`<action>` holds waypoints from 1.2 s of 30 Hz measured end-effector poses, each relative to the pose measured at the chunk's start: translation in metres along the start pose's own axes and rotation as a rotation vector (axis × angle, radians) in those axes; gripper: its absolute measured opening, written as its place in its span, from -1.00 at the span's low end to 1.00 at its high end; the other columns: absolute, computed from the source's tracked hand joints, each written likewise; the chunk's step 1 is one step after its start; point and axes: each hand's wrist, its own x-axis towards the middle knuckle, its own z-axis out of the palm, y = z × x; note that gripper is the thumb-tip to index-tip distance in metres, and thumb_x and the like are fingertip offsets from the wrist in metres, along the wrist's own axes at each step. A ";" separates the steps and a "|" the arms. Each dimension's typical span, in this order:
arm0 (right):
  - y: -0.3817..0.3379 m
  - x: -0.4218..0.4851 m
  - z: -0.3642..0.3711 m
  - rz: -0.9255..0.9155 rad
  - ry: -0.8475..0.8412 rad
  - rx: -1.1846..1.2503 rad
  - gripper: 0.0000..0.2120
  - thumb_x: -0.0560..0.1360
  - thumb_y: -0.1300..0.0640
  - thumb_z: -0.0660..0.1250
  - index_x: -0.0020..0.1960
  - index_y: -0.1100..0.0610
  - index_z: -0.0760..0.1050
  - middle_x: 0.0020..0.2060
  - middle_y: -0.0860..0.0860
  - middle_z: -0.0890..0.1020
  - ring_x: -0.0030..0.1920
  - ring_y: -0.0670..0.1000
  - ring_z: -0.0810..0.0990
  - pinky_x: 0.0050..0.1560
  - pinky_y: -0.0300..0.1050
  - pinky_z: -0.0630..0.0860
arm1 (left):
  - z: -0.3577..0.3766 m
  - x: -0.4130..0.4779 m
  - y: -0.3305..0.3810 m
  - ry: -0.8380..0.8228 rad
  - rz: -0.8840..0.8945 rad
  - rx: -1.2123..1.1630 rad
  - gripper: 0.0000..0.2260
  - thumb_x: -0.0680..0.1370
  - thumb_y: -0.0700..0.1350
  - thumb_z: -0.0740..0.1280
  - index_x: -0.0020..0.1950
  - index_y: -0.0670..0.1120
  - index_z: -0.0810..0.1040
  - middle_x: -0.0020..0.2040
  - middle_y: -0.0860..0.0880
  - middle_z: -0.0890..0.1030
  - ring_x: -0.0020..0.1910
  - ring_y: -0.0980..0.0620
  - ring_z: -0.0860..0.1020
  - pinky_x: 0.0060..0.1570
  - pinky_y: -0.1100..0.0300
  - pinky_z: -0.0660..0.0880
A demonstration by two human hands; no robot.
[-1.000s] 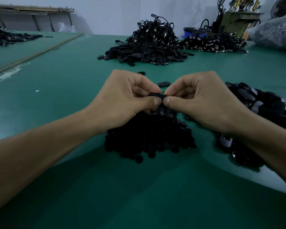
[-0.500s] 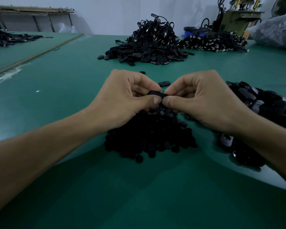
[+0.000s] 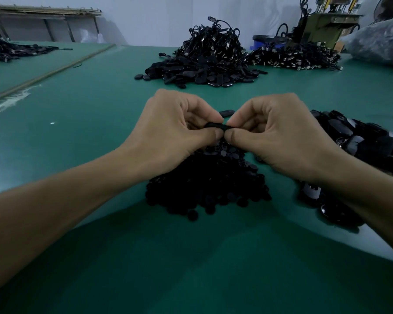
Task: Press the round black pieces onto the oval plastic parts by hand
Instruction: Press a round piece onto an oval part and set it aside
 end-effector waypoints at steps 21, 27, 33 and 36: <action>-0.014 -0.010 -0.087 0.310 -0.612 -0.489 -0.42 -0.05 -0.52 0.51 -0.10 -0.34 0.56 -0.30 -0.22 0.67 -0.39 -0.21 0.60 -0.41 -0.33 0.46 | -0.022 0.066 -0.060 0.179 -0.338 0.227 -0.82 0.48 -0.19 0.54 0.04 -0.11 0.64 -0.29 -0.06 0.69 -0.45 0.15 0.60 -0.36 0.38 0.56; -0.009 -0.013 -0.085 0.390 -0.696 -0.489 -0.32 -0.16 -0.52 0.50 -0.08 -0.36 0.51 -0.19 -0.31 0.64 -0.26 -0.26 0.60 -0.28 -0.23 0.48 | -0.013 0.080 -0.061 0.192 -0.322 0.339 -0.84 0.49 -0.12 0.53 0.00 -0.12 0.62 -0.09 -0.20 0.67 -0.13 -0.07 0.66 -0.05 0.13 0.63; -0.004 -0.009 -0.081 0.252 -0.572 -0.442 -0.50 -0.02 -0.39 0.51 -0.12 -0.29 0.58 -0.28 -0.26 0.61 -0.37 -0.23 0.56 -0.34 -0.27 0.42 | -0.011 0.071 -0.055 0.297 -0.222 0.225 -0.86 0.54 -0.14 0.46 -0.21 0.02 0.62 -0.29 0.03 0.68 -0.38 0.16 0.60 -0.13 0.25 0.64; -0.001 -0.005 -0.076 0.149 -0.487 -0.282 -0.70 0.14 -0.22 0.55 -0.20 -0.12 0.65 -0.38 -0.11 0.65 -0.42 -0.21 0.54 -0.37 -0.36 0.44 | -0.011 0.051 -0.046 0.251 -0.152 0.143 -0.87 0.53 -0.12 0.47 -0.20 0.05 0.64 -0.33 0.09 0.68 -0.33 0.15 0.62 -0.16 0.23 0.61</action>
